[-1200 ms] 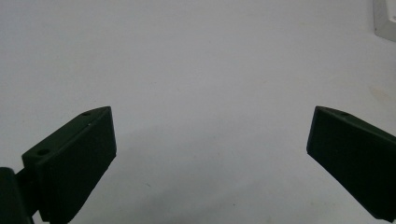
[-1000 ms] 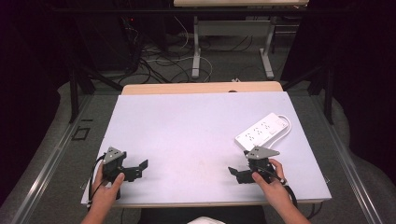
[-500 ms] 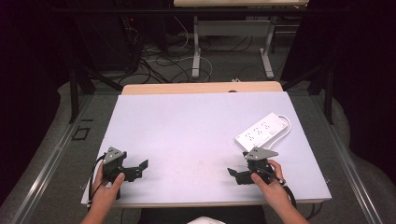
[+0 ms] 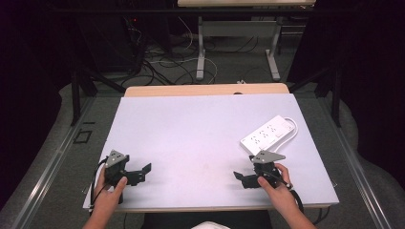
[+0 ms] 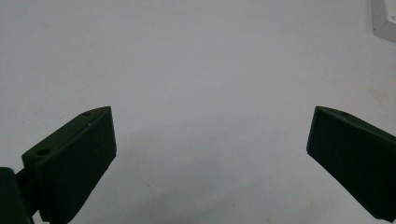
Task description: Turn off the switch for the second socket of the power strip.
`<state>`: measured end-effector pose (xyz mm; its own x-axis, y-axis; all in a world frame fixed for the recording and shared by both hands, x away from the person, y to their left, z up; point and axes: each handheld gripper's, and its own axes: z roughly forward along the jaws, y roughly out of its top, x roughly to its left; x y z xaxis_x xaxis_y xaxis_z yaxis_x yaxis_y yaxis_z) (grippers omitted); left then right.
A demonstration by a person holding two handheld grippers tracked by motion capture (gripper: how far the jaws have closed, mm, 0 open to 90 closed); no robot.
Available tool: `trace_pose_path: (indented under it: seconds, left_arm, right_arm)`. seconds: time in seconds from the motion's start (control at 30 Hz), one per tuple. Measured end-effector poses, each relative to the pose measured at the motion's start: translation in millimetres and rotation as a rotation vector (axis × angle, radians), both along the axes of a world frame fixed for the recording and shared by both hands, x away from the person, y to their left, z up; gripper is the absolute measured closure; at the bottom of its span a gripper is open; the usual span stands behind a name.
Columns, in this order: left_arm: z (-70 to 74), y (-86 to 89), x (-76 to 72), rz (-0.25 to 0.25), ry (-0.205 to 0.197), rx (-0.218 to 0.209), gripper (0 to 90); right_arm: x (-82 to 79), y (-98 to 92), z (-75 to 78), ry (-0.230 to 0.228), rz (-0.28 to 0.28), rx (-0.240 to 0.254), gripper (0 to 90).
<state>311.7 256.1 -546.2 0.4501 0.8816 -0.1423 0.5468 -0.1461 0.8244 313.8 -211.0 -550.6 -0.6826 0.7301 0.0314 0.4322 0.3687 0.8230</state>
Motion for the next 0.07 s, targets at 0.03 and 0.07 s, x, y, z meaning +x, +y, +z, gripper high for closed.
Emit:
trace_pose_path:
  seconds: [0.03,0.07]
  left_arm:
    - [-0.1,0.0,0.1,-0.001,0.000,0.002,1.5]
    - [-0.3,-0.2,0.3,-0.001,0.001,0.001,1.5]
  right_arm:
    - [-0.3,-0.3,0.1,-0.001,-0.003,0.002,12.2]
    - [-0.1,-0.7,0.1,-0.001,-0.003,0.004,12.2]
